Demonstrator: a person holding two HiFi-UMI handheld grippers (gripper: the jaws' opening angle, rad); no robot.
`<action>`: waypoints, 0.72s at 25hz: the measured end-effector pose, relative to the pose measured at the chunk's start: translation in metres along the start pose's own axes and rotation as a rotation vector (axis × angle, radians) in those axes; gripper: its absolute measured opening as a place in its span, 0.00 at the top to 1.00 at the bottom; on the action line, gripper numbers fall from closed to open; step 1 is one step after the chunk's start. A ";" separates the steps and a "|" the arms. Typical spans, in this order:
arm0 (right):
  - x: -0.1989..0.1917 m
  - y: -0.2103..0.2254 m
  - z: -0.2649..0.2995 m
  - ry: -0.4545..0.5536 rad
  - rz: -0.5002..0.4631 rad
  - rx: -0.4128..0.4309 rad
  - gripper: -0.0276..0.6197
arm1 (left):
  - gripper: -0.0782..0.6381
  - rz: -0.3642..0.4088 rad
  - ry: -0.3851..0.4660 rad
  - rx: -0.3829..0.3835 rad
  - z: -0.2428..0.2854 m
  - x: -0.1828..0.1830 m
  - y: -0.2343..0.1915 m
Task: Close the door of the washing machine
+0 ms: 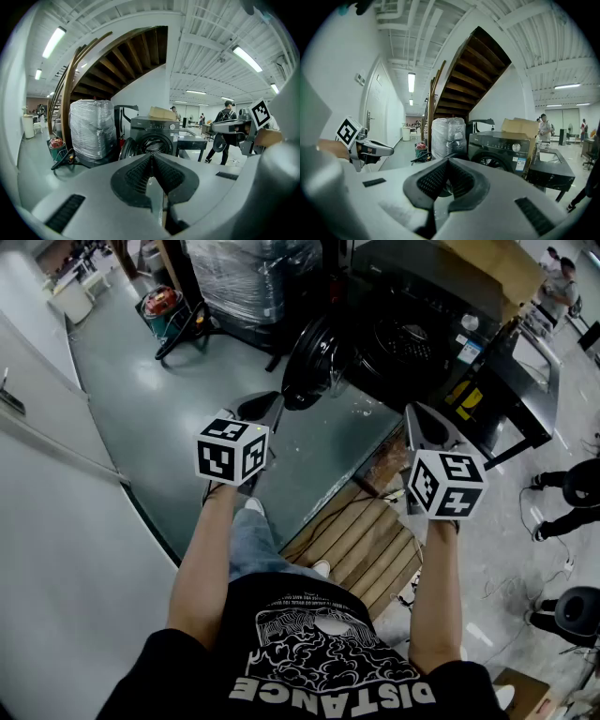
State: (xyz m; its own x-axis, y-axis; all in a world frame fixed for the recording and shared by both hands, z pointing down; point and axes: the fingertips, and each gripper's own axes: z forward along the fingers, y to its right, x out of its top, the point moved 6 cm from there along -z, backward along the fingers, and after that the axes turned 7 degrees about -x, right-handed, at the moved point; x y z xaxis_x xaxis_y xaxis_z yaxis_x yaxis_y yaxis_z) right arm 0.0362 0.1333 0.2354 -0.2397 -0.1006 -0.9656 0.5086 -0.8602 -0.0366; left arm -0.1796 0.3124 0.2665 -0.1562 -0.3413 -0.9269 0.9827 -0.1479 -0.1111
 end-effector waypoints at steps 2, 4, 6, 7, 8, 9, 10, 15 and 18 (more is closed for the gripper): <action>-0.001 0.001 -0.001 0.009 0.003 0.003 0.92 | 0.84 0.001 -0.002 0.002 0.002 0.000 0.002; -0.003 0.002 -0.001 0.013 0.006 0.004 0.92 | 0.84 0.001 -0.001 0.004 0.003 0.000 0.005; -0.004 0.003 -0.003 0.015 0.012 0.005 0.92 | 0.84 0.001 0.003 0.003 0.005 0.001 0.008; -0.004 0.004 -0.004 0.016 0.015 0.006 0.92 | 0.84 0.001 0.005 0.002 0.005 0.002 0.010; -0.004 0.005 -0.005 0.019 0.019 0.008 0.92 | 0.84 0.002 0.007 0.002 0.006 0.003 0.011; -0.004 0.005 -0.005 0.022 0.022 0.011 0.92 | 0.84 0.004 0.008 0.003 0.005 0.004 0.012; -0.004 0.005 -0.006 0.025 0.024 0.013 0.92 | 0.84 0.006 0.008 0.004 0.005 0.005 0.013; 0.000 0.004 -0.002 0.028 0.025 0.022 0.92 | 0.84 0.003 0.006 0.003 0.008 0.011 0.011; 0.002 0.004 0.004 0.030 0.027 0.021 0.92 | 0.84 0.004 0.008 0.000 0.013 0.015 0.005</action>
State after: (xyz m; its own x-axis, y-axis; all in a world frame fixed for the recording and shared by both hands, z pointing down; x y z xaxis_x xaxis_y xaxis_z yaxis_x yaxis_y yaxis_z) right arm 0.0341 0.1278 0.2347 -0.2005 -0.1094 -0.9736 0.4974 -0.8675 -0.0050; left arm -0.1779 0.2947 0.2566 -0.1512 -0.3349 -0.9300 0.9834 -0.1465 -0.1071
